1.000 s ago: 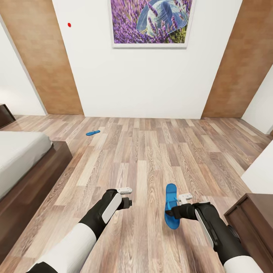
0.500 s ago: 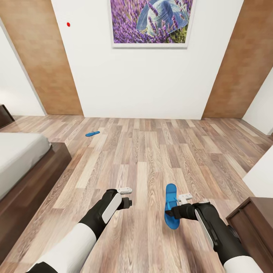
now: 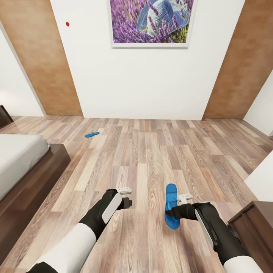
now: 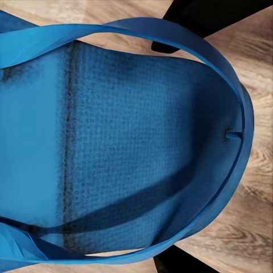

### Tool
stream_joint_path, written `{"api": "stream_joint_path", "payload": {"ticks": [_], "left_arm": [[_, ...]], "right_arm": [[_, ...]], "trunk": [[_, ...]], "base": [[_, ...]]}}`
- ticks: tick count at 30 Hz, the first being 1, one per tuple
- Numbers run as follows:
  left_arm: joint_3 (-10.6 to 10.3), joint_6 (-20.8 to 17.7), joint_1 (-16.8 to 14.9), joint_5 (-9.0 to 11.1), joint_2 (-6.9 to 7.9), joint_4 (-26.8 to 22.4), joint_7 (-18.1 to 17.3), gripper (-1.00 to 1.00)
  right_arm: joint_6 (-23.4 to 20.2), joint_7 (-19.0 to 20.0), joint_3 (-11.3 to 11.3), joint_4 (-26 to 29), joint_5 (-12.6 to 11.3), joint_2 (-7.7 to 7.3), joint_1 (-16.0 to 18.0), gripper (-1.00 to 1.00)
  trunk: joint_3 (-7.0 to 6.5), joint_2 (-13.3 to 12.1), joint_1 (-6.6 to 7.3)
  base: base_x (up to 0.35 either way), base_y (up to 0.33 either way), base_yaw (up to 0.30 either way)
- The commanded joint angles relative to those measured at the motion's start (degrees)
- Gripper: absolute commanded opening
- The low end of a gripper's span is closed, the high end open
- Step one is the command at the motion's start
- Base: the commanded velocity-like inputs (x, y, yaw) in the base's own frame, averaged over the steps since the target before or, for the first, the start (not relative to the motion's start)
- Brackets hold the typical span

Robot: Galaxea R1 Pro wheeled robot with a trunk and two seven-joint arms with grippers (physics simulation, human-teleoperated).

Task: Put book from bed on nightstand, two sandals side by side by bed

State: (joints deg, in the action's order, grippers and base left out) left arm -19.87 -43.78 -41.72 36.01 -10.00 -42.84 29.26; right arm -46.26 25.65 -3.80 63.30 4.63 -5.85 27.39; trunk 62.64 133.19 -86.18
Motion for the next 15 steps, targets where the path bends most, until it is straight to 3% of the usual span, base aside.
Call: {"api": "stream_joint_path", "payload": {"ticks": [1, 15], "left_arm": [[-0.08, -0.08, -0.03, 0.56, 0.00, -0.05, 0.55, 1.00], [-0.08, -0.08, -0.03, 0.56, 0.00, -0.05, 0.60, 1.00]], "right_arm": [[-0.17, 0.38, -0.07, 0.07, 0.50, -0.06, 0.03, -1.00], [-0.30, 0.34, -0.06, 0.07, 0.55, -0.04, 0.03, -1.00]], "trunk": [[0.05, 0.02, 0.00], [0.05, 0.02, 0.00]], "base": [[0.077, 0.000, 0.000], [0.077, 0.000, 0.000]]}}
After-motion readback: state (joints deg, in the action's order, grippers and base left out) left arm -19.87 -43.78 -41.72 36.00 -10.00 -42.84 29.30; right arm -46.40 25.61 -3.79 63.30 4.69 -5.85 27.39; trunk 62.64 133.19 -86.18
